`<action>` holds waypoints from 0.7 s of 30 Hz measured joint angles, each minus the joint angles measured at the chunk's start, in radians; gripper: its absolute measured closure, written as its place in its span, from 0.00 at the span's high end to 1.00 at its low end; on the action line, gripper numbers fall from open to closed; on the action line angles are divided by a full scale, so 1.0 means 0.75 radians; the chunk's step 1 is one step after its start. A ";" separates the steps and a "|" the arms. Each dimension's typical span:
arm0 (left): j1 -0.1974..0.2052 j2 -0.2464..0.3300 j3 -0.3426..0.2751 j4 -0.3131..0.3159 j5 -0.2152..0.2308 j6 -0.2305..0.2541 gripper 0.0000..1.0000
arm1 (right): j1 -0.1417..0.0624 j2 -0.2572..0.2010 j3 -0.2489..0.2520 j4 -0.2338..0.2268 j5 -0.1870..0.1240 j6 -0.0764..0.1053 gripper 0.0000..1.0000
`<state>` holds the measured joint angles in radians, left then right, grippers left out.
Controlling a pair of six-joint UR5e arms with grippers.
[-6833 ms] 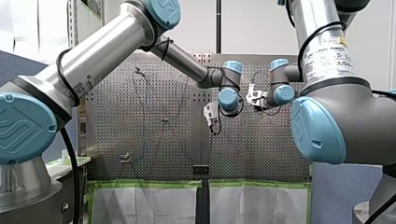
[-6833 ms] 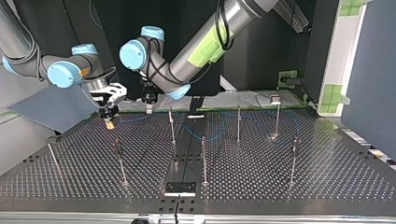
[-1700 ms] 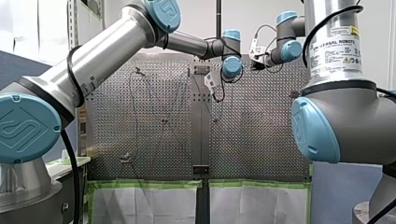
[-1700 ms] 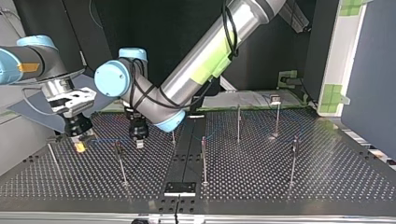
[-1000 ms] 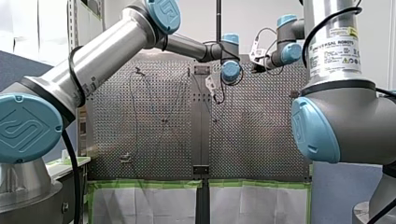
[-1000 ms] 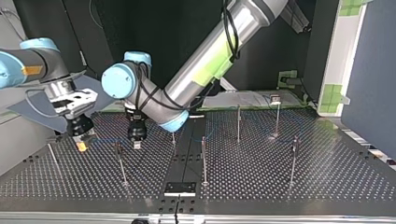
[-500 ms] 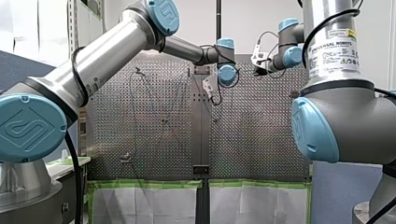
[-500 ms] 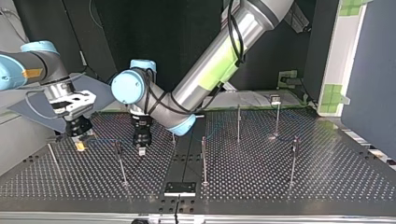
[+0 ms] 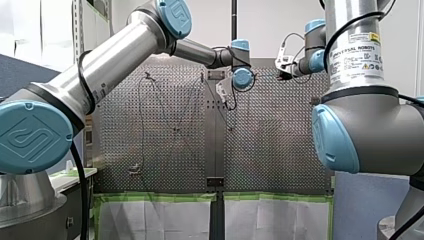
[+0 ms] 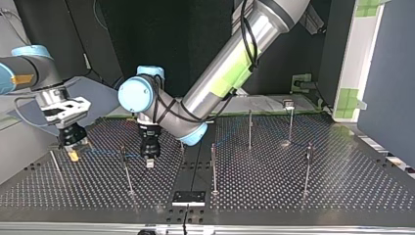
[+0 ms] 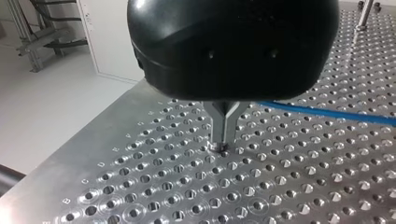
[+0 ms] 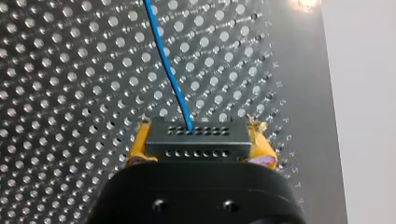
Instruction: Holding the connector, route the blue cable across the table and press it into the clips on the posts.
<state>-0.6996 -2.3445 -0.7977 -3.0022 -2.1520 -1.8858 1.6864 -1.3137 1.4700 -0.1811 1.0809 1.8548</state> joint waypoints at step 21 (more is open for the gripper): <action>-0.063 0.000 -0.003 -0.126 -0.023 -0.006 1.00 | -0.042 0.004 -0.001 -0.002 -0.032 -0.006 0.00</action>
<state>-0.7472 -2.3442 -0.7999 -3.0966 -2.1691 -1.8900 1.6549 -1.3110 1.4691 -0.1828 1.0572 1.8504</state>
